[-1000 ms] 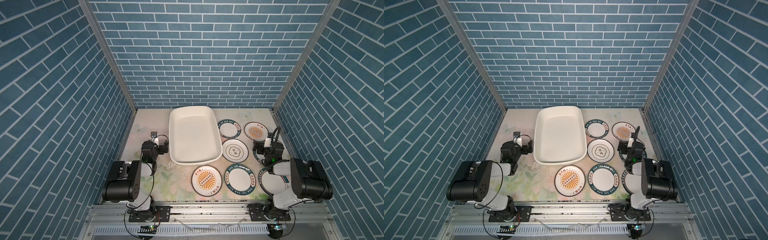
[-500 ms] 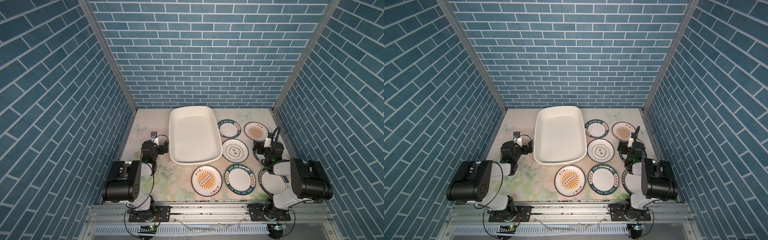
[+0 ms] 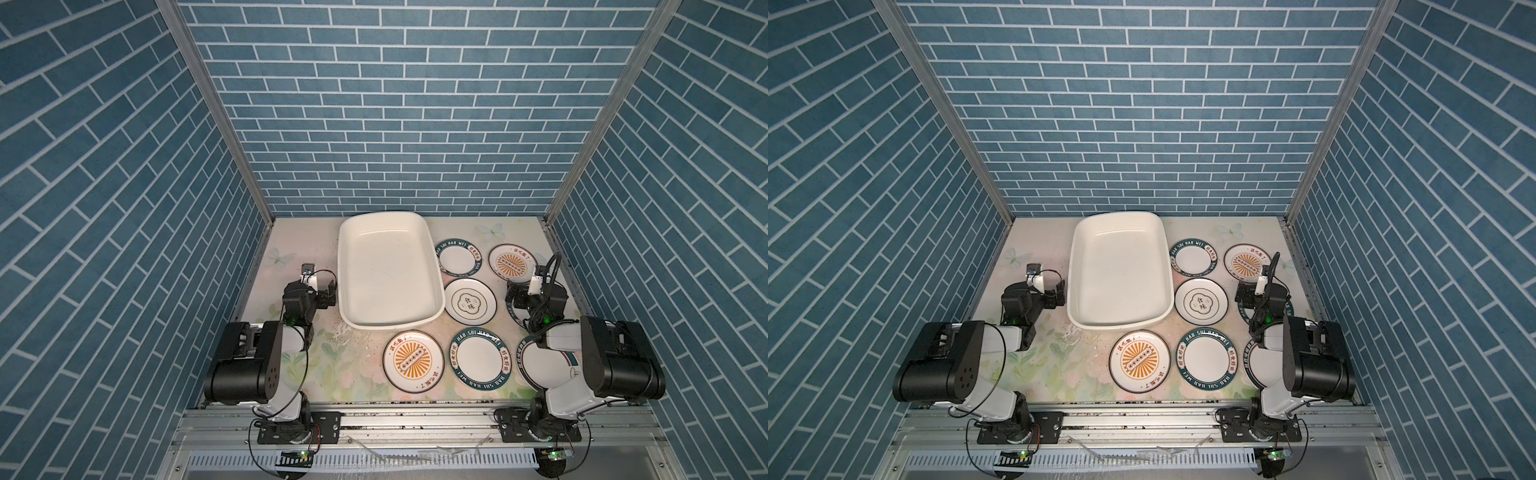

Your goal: Place the plates into the plastic bin on the countertop

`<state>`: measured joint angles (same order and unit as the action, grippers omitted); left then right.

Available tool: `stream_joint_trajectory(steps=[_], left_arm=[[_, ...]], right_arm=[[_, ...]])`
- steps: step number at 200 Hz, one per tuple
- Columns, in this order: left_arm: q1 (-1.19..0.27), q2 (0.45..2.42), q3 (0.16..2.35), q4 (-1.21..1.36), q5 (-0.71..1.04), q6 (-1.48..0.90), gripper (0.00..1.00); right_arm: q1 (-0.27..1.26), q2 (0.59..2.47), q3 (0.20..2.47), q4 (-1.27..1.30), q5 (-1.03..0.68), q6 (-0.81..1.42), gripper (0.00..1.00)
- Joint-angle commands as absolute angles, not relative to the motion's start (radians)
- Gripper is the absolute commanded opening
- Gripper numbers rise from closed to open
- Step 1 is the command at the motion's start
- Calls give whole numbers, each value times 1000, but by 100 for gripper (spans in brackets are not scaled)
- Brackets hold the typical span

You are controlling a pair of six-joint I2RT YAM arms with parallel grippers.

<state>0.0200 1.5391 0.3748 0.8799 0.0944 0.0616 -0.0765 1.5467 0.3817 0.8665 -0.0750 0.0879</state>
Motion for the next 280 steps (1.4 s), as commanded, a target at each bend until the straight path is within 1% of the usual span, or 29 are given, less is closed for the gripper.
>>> stream_joint_trajectory(steps=[1,226,251,280], left_arm=[[17,1531,380,882,100,66,100],[8,1531,381,882,90,73,100],[18,1529,376,891,106,63,100],[18,1468,361,867,106,68,100]], right_arm=[[-72,1544,397,866,-72,54,99],[-72,1546,400,860,-72,55,99],[-71,1537,383,882,3,75,99],[-71,1524,350,940,24,91,99]])
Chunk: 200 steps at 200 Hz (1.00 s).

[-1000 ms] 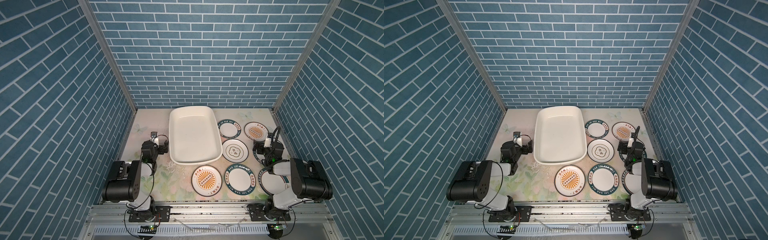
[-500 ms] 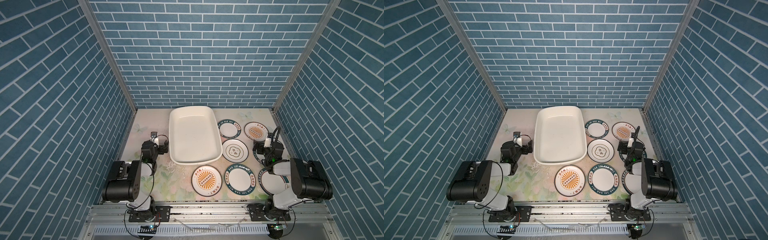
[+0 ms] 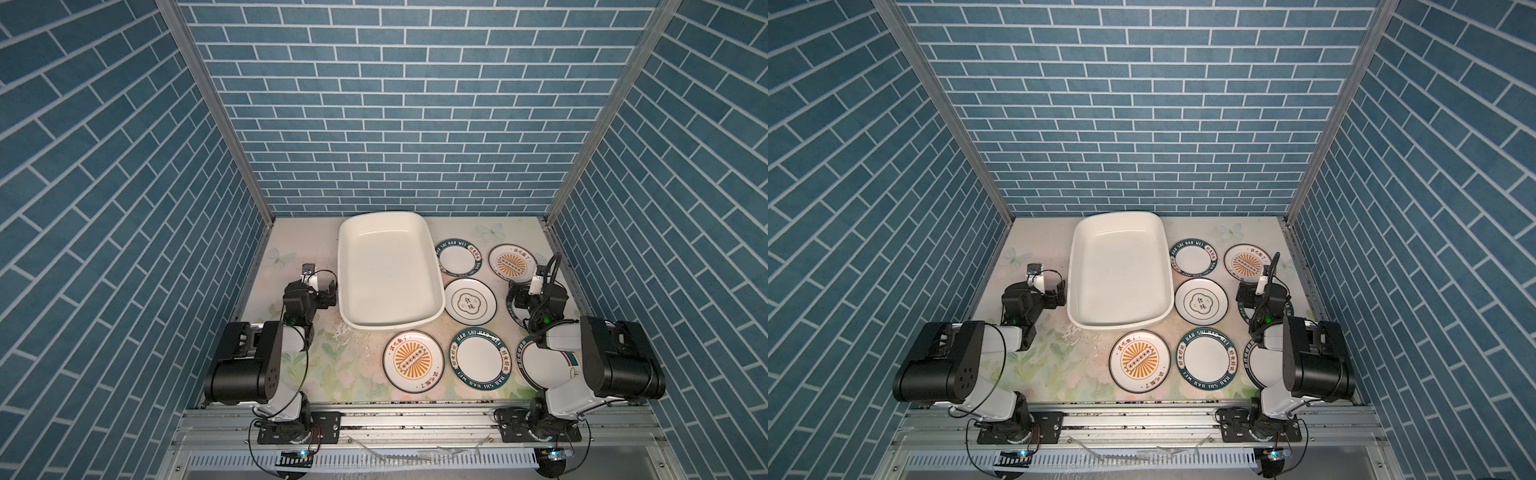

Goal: Place the plates into the plastic bin on the countertop
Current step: 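Raise the left arm beside the bin while the right arm reaches toward the plates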

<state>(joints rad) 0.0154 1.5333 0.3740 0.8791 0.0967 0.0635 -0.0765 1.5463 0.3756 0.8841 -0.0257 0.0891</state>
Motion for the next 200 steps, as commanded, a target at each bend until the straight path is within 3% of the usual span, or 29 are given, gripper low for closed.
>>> stream_joint_trajectory(steps=[1,35,69,90,108,156,175,200], left_arm=[[18,1464,361,865,105,68,100],[18,1312,407,616,80,45,100],[19,1163,456,350,116,52,100],[17,1089,596,13,168,160,100],[18,1069,690,-172,79,192,100],[17,1028,903,-520,26,288,100],[17,1044,1007,-650,82,263,99],[17,1118,1159,-832,180,208,99]], right_arm=[[-72,1523,349,940,26,92,99],[-71,1465,350,887,71,96,98],[-68,1329,408,664,158,129,98],[-67,1195,519,334,228,281,97],[-54,1133,622,86,192,386,99],[-1,1245,968,-480,151,650,99],[-2,1255,1004,-502,9,706,99],[-3,1190,925,-315,-225,666,99]])
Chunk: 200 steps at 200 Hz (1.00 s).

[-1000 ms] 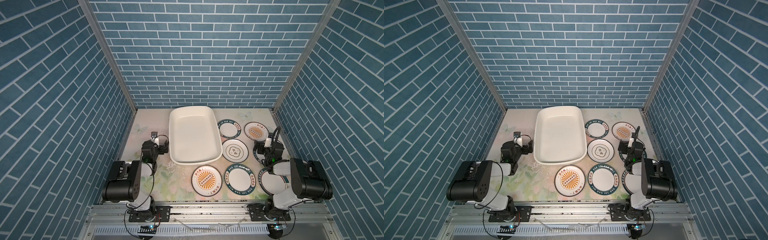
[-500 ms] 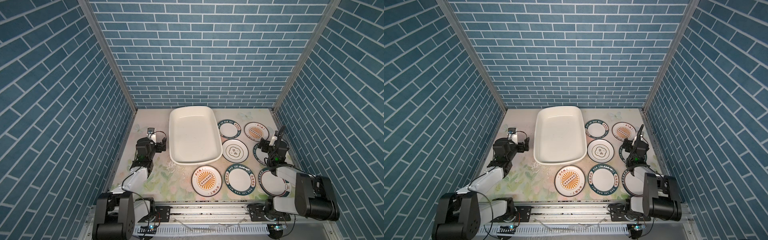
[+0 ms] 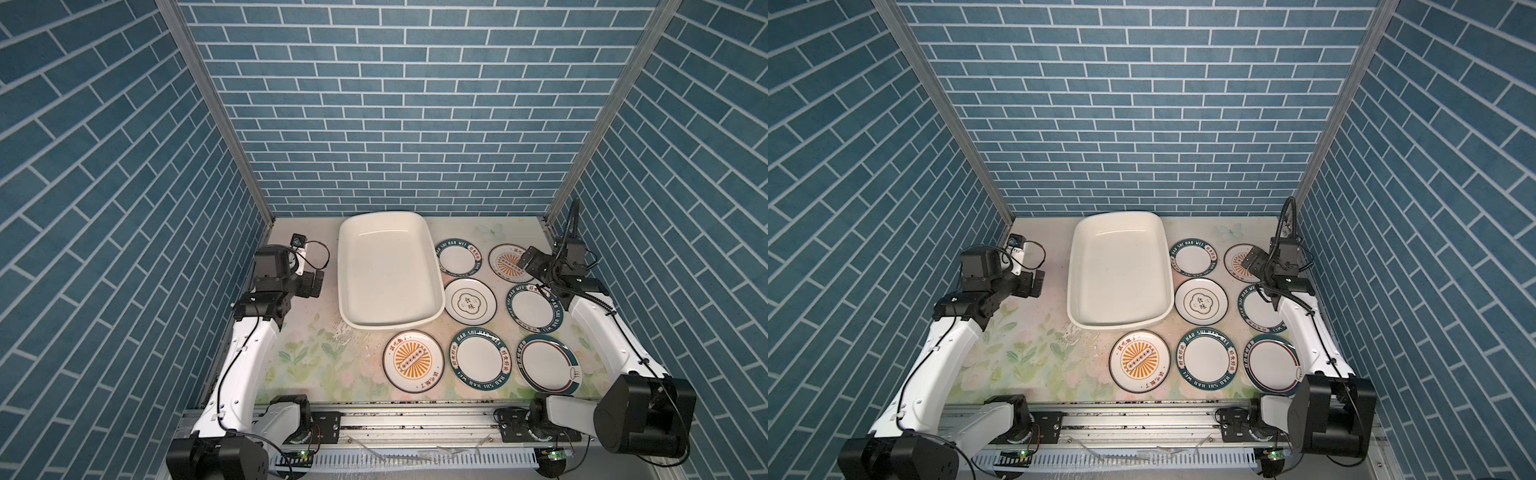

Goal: Place the plates into the plastic bin on the countertop
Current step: 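Raise the left arm beside the bin while the right arm reaches toward the plates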

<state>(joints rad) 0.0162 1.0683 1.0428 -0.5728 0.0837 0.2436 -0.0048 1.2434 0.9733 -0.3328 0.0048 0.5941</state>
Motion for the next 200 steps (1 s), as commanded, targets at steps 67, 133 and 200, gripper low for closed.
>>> stream_joint_trajectory(steps=[67,133,200], left_arm=[[10,1189,1374,-1036,365,275,100],[-50,1147,1343,-1119,577,319,100],[-84,1090,1326,-993,418,138,99]], right_arm=[[18,1341,1042,-424,-450,623,92],[30,1521,1095,-383,-538,630,79],[66,1584,1106,-389,-454,630,76]])
